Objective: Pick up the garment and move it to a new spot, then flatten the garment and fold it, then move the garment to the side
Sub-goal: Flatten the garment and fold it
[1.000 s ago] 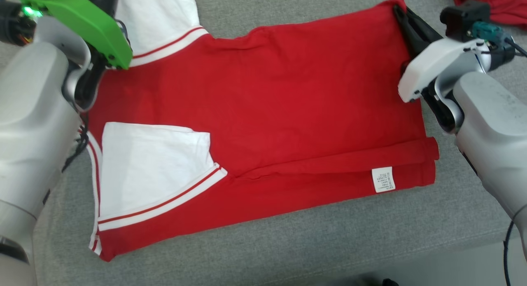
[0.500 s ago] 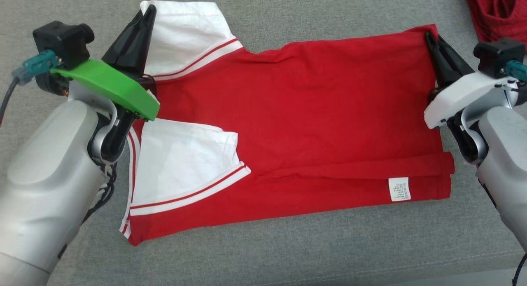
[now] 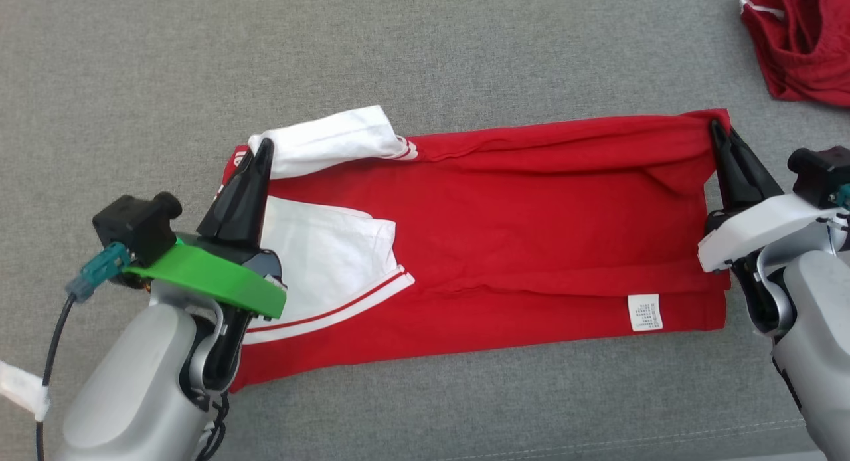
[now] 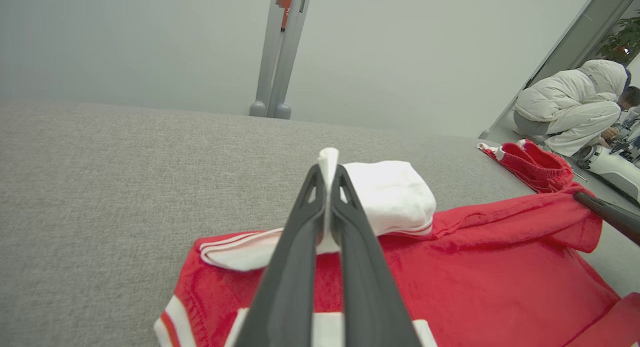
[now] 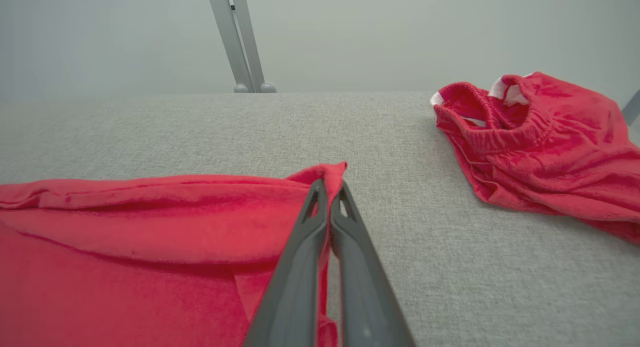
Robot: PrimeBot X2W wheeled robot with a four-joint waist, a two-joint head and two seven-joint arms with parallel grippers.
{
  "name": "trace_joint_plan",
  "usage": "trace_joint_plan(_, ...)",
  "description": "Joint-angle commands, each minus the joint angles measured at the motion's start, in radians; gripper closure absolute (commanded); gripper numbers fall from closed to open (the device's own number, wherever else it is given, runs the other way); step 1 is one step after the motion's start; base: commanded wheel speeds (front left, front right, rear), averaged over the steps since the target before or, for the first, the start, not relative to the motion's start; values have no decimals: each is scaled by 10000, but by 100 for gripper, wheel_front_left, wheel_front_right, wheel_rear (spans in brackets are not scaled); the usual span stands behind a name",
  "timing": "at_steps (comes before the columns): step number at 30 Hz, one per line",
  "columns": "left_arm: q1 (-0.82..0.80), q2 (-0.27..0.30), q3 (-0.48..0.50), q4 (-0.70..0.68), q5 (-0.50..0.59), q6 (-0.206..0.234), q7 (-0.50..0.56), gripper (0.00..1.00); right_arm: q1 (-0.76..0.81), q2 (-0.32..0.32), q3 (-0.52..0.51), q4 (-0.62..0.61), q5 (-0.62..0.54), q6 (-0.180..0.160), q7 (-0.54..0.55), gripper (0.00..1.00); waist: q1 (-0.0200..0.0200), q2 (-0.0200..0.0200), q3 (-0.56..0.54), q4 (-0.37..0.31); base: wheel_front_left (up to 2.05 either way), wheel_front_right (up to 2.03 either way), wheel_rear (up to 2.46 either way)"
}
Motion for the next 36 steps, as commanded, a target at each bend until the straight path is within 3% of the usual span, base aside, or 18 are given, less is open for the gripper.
trace_joint_plan(1,394,-105,262,-137,81,74,-28,100,274,59,-148,-148,-81,-8,-40,100,1,0,-82,-33,0,0,0)
trace_joint_plan(13,2730,-922,1409,-718,846,109,-29,100,1696,566,-857,-848,-118,-8,-36,100,1,0,-445,-53,0,0,0)
trace_joint_plan(14,2894,-1028,1505,-691,863,106,-29,100,1804,592,-877,-901,-84,-8,-36,77,1,0,-493,-60,0,0,0)
trace_joint_plan(15,3020,-1090,1570,-662,867,85,-29,100,1881,620,-886,-958,-30,-8,-36,72,1,0,-530,-61,0,0,0)
trace_joint_plan(16,3166,-1135,1682,-618,944,101,-29,100,2028,636,-924,-927,31,-8,-37,100,1,0,-588,-57,0,0,0)
trace_joint_plan(17,3269,-1190,1774,-603,1008,127,-29,100,2133,641,-954,-945,34,-8,-37,100,1,0,-631,-56,0,0,0)
trace_joint_plan(18,3387,-1270,1854,-609,1090,144,-29,100,2210,671,-1034,-1051,15,-8,-37,85,1,0,-678,-60,0,0,0)
trace_joint_plan(19,3480,-1342,1928,-600,1132,165,-29,100,2311,694,-1056,-1090,-10,-8,-37,42,1,0,-720,-58,0,0,0)
trace_joint_plan(20,3600,-1411,1983,-586,1204,153,-29,31,2462,741,-1085,-1093,44,-8,-35,0,1,0,-771,-55,0,0,0)
trace_joint_plan(21,3669,-1477,2027,-570,1232,93,-29,0,2540,743,-1108,-1119,75,-8,-37,0,1,0,-808,-52,0,0,0)
trace_joint_plan(28,3961,-2029,2860,-730,2071,14,-28,0,3059,702,-1225,-1658,243,-6,-35,0,1,0,-1090,-19,0,0,0)
trace_joint_plan(36,4085,-2747,4866,-1495,4437,61,-28,0,2813,847,-1298,-1230,303,-6,-35,0,1,0,-1236,44,0,0,0)
